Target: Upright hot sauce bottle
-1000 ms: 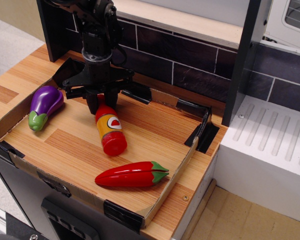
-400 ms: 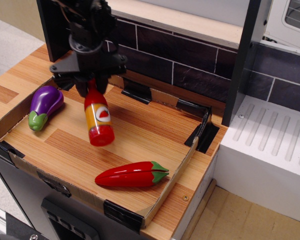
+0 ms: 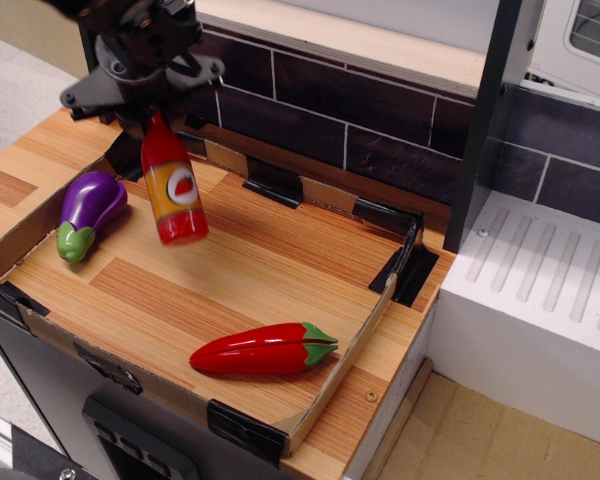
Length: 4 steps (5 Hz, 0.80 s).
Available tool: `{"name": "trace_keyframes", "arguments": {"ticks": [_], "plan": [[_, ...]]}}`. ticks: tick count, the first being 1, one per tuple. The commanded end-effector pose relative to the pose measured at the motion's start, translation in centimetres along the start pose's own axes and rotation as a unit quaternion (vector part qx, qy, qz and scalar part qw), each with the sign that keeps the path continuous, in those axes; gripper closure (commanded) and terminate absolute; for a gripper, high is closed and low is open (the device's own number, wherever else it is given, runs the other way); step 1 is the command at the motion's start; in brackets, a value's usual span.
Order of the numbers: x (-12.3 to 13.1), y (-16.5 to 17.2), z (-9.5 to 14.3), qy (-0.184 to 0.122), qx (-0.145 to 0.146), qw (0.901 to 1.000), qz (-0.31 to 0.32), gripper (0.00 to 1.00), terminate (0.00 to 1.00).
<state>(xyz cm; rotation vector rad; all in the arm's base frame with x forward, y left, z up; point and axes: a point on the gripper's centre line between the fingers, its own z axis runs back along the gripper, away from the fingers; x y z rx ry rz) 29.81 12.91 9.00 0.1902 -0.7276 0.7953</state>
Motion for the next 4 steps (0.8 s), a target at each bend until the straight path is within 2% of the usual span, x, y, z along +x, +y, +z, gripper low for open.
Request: {"name": "trace_keyframes", "arguments": {"ticks": [1, 3, 4], "plan": [[2.91, -0.13, 1.14, -0.146, -0.041, 0.9882, 0.023, 1.00, 0.00], [2.46, -0.12, 0.90, -0.245, -0.051, 0.9680, 0.017, 1.00, 0.00], [2.12, -0.25, 0.36, -0.282, -0.047, 0.9583, 0.011, 1.00, 0.00]]}}
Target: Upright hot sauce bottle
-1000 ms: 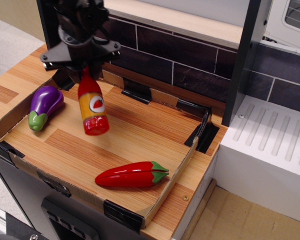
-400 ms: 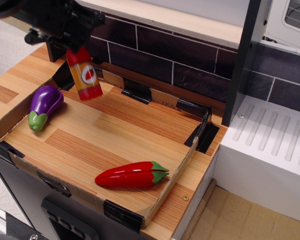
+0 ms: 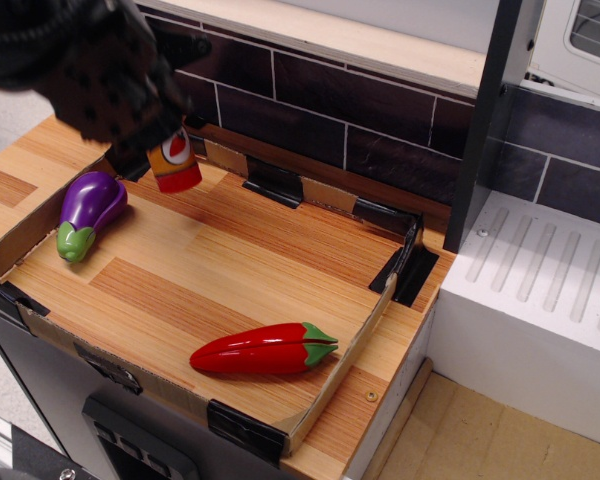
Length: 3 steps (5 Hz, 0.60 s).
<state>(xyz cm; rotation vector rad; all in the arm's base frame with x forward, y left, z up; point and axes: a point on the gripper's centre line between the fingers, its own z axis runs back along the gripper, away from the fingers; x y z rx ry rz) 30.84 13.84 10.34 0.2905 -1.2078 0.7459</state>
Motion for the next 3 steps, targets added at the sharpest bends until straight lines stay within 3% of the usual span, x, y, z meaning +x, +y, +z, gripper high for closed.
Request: {"name": "trace_keyframes", "arguments": {"ticks": [1, 3], "plan": [[-0.15, -0.31, 0.13, -0.064, -0.009, 0.9979, -0.011, 1.00, 0.00], [-0.99, -0.75, 0.28, -0.129, -0.018, 0.9911, -0.025, 1.00, 0.00]]}}
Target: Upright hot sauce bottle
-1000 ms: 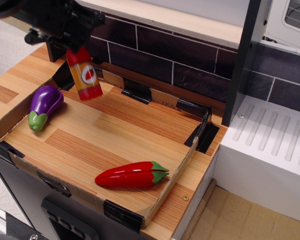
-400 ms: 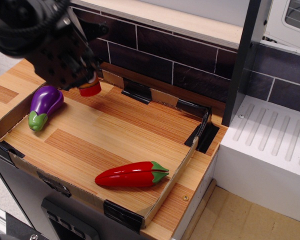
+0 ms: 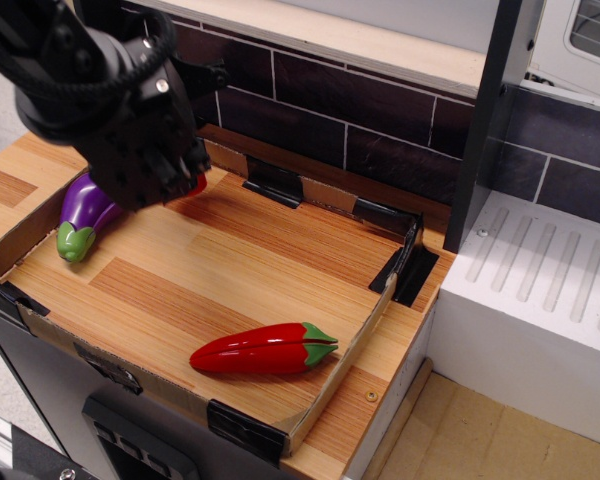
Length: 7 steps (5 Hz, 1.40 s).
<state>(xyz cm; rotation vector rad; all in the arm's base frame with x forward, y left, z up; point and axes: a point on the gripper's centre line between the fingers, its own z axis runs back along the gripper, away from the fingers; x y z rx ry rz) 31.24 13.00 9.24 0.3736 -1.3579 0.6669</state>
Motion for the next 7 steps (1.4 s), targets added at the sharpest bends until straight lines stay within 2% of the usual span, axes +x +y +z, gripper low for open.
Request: {"name": "trace_keyframes", "arguments": {"ticks": [1, 3, 4, 6, 7], "plan": [[-0.1, -0.2, 0.3, -0.056, -0.004, 0.9984, -0.003, 1.00, 0.00], [-0.4, -0.2, 0.4, -0.051, -0.008, 0.9987, -0.006, 1.00, 0.00], [-0.8, -0.4, 0.4, -0.045, -0.001, 0.9989, -0.009, 0.00, 0.00], [-0.2, -0.3, 1.1, 0.009, -0.007, 0.9999, 0.012, 0.00, 0.00], [1.6, -0.3, 1.9, 0.036, 0.002, 0.9985, 0.042, 0.00, 0.00]]}}
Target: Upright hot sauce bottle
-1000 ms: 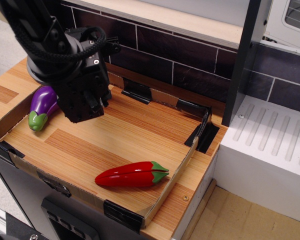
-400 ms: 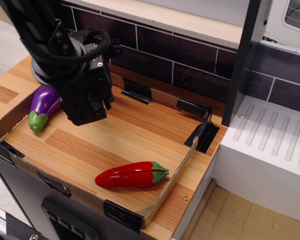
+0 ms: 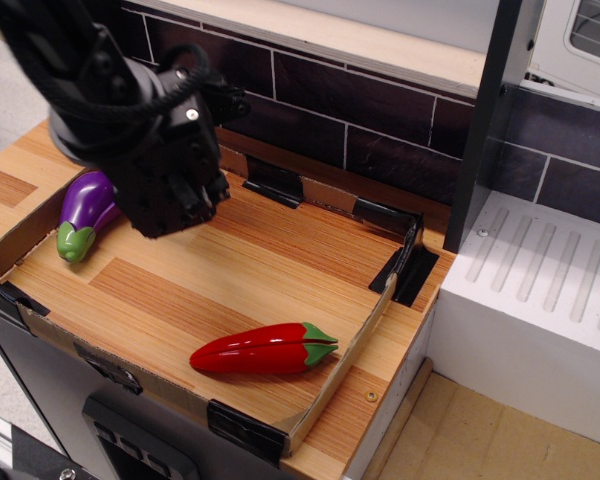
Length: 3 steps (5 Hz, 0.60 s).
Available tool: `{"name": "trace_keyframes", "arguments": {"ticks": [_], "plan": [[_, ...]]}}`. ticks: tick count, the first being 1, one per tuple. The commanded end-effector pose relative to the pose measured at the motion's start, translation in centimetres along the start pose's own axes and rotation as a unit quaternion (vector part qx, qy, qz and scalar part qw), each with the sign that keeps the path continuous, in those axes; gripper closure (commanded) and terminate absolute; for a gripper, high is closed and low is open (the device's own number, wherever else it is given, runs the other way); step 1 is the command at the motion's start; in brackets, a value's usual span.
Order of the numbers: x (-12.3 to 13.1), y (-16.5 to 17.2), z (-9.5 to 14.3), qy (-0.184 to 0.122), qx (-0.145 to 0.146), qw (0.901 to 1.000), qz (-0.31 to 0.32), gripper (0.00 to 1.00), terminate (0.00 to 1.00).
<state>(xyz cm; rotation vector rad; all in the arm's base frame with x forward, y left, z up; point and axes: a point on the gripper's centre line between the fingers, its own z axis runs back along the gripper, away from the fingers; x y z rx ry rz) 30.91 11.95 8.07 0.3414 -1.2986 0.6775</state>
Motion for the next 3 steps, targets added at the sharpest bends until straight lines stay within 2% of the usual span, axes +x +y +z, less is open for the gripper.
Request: {"name": "trace_keyframes", "arguments": {"ticks": [1, 2, 3], "plan": [[4.5, 0.1, 2.6, 0.045, 0.013, 0.9976, 0.050, 0.00, 0.00], [6.2, -0.1, 3.4, 0.083, 0.029, 0.9937, 0.070, 0.00, 0.00], [6.2, -0.1, 3.4, 0.083, 0.029, 0.9937, 0.070, 0.00, 1.00]]}}
